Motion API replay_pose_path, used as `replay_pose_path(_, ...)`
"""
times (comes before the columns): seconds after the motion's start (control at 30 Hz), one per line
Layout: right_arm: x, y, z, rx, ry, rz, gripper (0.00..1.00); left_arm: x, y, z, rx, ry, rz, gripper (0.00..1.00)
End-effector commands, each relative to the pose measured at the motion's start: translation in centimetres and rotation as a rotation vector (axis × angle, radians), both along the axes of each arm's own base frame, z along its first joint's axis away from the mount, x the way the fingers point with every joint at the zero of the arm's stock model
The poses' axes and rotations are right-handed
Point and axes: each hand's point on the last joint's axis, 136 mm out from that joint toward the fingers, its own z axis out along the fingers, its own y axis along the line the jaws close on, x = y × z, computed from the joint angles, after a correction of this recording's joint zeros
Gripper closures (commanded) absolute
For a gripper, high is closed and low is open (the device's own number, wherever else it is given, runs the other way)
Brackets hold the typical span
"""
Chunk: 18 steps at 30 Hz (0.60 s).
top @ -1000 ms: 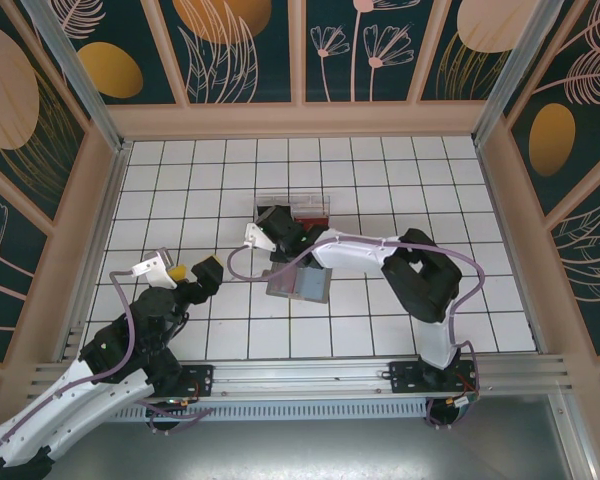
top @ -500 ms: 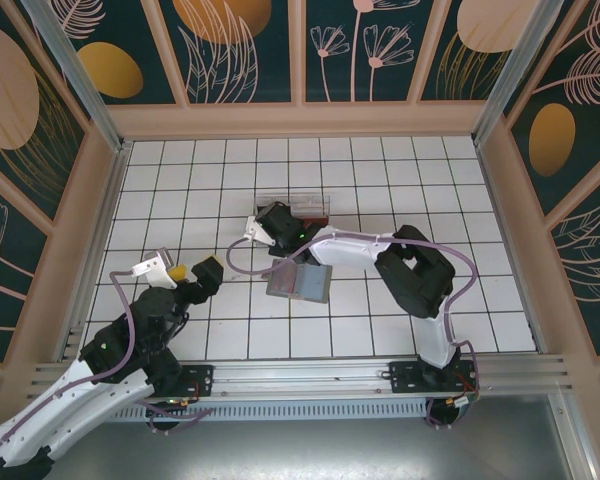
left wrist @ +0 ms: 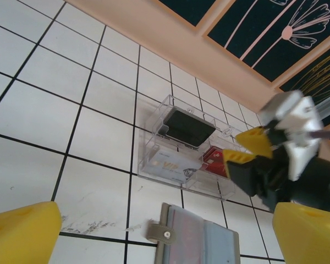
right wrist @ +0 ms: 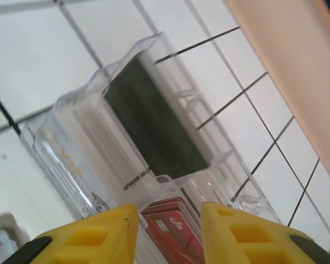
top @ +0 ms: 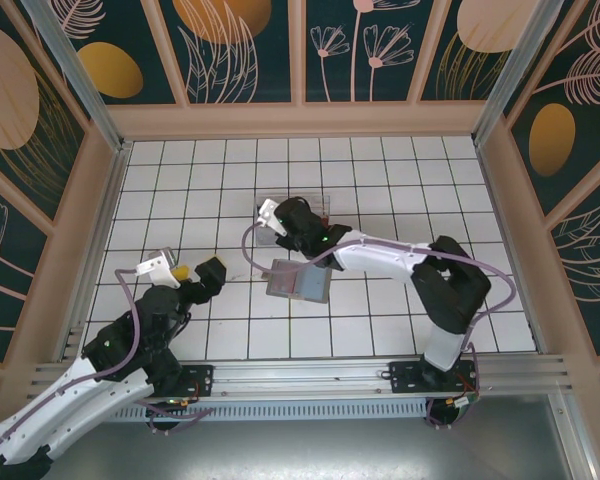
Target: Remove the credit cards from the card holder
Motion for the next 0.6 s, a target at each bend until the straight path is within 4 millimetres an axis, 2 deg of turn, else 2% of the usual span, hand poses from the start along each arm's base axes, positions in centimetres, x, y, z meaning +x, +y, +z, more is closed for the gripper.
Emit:
replay_pose_path(0.0,0.4,-1.7,5.3,0.297,-0.025,-0.159,0.64,0.2,-1.3,0.3,-0.007,-0.012,-0.048,0.01)
replay_pose_path(0.1,-0.2,-3.9,6.9,0.477,0.023,-0.254,0.65,0.5,-2.3,0.2,-0.006,-0.005,-0.078,0.01)
replay_pose_path(0.23,-1.9,-6.1,7.1,0.723,0.183,-0.294,0.69,0.9,-4.1,-0.4,0.003,0.019,-0.129,0.03)
replay_pose_path(0.37,-3.3,-8.1,5.6,0.884,0.351,-0.351,0.79,1.2,-6.2,-1.1,0.006,0.051,-0.196,0.07)
replay_pose_path(0.47,-4.8,-8.7,4.0,0.930,0.432,-0.358,0.85,1.6,-7.7,-1.7,0.006,0.076,-0.236,0.11)
replay_pose_path(0.57,-6.0,-9.5,1.9,0.961,0.483,-0.391,0.94,1.9,-9.0,-2.3,0.007,0.102,-0.271,0.14)
